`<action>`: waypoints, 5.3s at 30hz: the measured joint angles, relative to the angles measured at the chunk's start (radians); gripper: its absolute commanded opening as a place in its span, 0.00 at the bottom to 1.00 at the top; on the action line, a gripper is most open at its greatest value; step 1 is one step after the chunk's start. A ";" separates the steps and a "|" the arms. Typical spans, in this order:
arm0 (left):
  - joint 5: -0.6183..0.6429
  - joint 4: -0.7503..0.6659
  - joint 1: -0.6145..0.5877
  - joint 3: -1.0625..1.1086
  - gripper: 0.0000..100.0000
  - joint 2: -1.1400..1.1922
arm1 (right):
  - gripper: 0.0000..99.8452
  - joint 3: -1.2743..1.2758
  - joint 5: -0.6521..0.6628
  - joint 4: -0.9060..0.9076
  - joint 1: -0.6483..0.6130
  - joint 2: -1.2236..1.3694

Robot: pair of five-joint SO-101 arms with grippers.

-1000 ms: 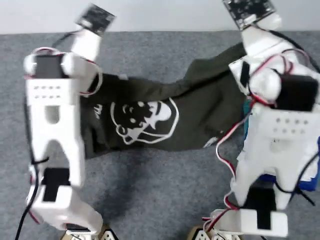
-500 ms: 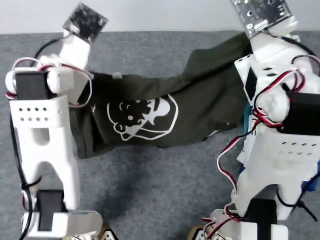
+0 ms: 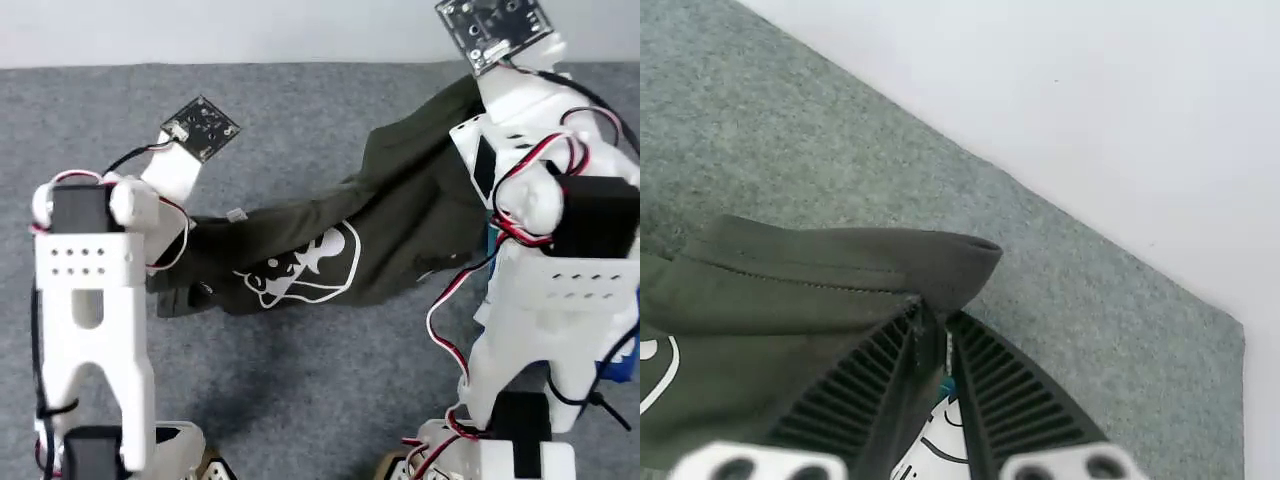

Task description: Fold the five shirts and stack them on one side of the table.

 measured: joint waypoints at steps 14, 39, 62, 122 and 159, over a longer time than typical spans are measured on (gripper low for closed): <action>0.037 0.000 0.015 -0.083 0.05 -0.146 | 0.01 0.000 0.000 0.041 0.000 0.011; 0.031 -0.037 0.175 0.305 0.16 0.195 | 0.01 0.109 -0.035 0.058 0.003 0.054; 0.132 -0.310 0.269 0.253 0.12 0.572 | 0.01 0.133 -0.035 0.058 0.000 0.068; 0.071 -0.206 0.273 0.230 0.00 0.489 | 0.01 0.133 -0.035 0.058 0.000 0.068; 0.110 -0.230 0.212 0.183 0.12 0.502 | 0.01 0.133 -0.035 0.058 0.000 0.068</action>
